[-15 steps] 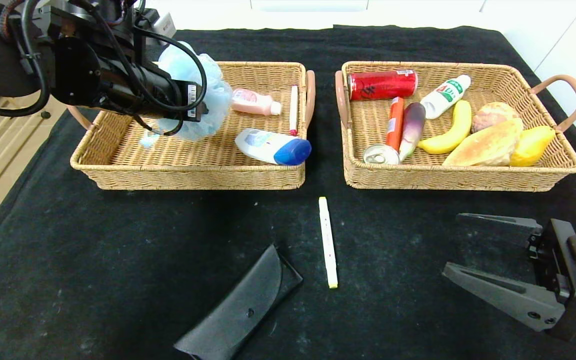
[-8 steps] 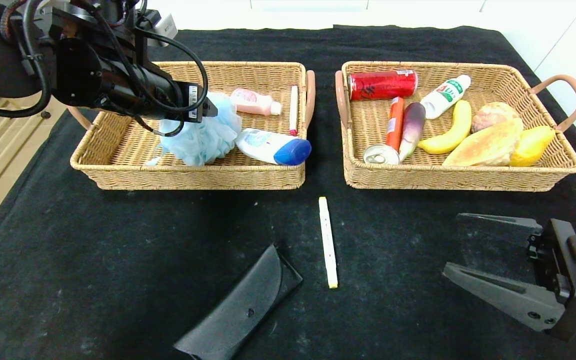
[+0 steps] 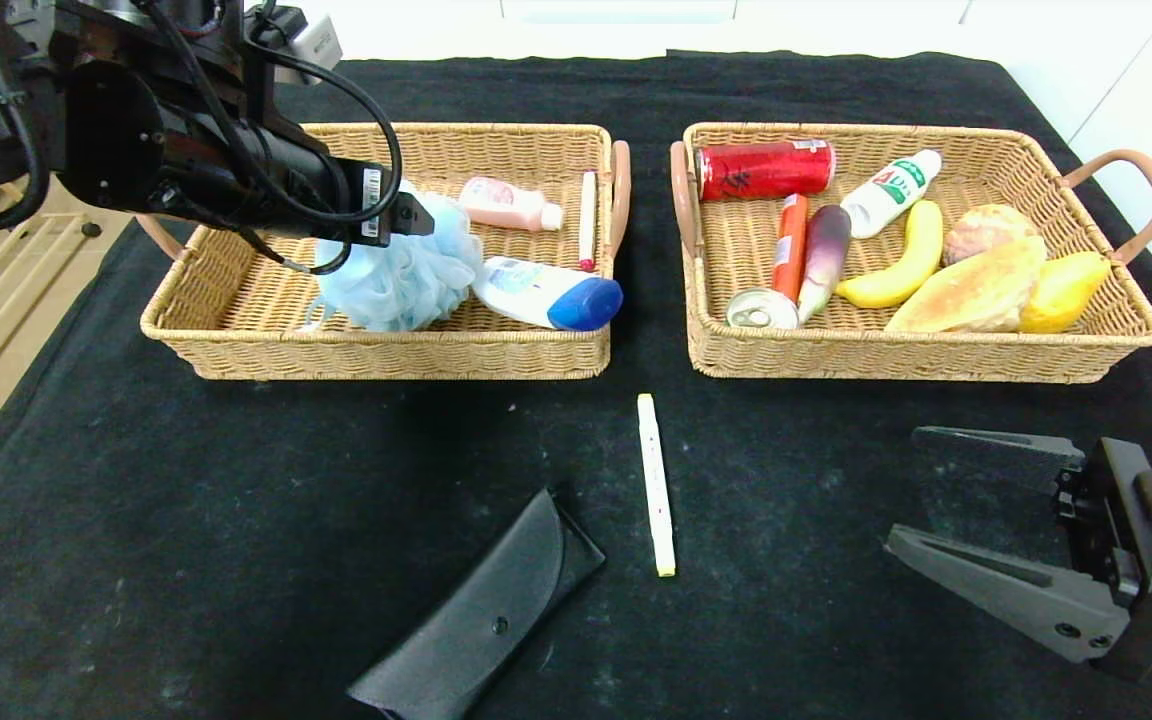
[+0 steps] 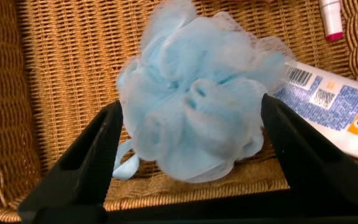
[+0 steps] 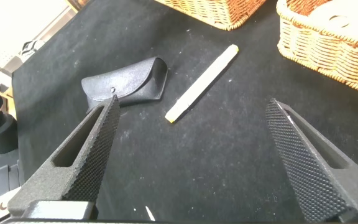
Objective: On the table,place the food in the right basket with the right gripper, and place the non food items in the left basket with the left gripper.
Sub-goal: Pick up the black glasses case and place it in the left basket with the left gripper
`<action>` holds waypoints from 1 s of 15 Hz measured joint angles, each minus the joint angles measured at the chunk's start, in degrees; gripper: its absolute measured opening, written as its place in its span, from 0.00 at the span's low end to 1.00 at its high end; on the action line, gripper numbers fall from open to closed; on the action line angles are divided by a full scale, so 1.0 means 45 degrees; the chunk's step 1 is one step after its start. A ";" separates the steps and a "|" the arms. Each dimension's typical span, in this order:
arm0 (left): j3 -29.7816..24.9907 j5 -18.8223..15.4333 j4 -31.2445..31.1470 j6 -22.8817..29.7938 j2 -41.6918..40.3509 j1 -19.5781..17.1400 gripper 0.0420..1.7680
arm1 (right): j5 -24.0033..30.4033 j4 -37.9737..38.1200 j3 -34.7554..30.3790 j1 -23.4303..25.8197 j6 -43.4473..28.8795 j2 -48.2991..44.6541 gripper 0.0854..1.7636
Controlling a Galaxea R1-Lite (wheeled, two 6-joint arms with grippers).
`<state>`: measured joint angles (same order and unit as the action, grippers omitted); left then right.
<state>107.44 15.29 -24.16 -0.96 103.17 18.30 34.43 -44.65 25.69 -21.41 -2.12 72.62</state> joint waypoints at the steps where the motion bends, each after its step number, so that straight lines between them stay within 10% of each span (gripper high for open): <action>1: -0.0263 0.0008 -0.0008 -0.0041 -0.0222 0.0014 0.91 | 0.0000 0.0000 -0.0005 0.0000 0.0003 0.0000 0.97; 6: -0.2211 0.0062 -0.0211 -0.0477 -0.1704 0.0417 0.94 | 0.0000 0.0003 0.0000 0.0005 0.0000 -0.0016 0.97; 15: -0.5887 0.0111 -0.2972 -0.1420 -0.4410 0.4473 0.96 | -0.0005 0.0000 0.0062 0.0041 0.0003 -0.0095 0.97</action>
<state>80.95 15.79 -37.53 -7.35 83.32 38.42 34.40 -44.65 25.97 -21.22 -2.11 72.19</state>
